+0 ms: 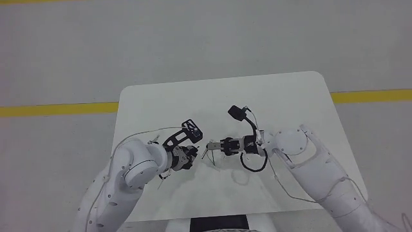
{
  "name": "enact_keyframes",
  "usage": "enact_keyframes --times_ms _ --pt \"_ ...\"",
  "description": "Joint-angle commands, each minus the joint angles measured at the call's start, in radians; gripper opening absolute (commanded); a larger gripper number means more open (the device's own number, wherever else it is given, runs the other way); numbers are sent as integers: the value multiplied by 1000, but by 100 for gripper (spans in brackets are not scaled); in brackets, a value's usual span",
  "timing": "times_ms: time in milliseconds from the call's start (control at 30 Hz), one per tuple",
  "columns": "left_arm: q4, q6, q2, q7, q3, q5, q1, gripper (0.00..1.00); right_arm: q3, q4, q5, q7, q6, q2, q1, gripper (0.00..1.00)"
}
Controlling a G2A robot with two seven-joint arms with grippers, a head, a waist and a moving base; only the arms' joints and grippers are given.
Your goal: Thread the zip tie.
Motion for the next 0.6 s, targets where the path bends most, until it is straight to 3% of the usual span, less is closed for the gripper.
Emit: enact_keyframes --times_ms 0,300,567 --pt "0 0 0 0 0 0 0 0 -9 14 65 14 1 -3 5 100" --pt "0 0 0 0 0 0 0 0 -81 122 189 85 36 -21 98 100" --pt "0 0 0 0 0 0 0 0 -100 166 223 79 24 -26 121 100"
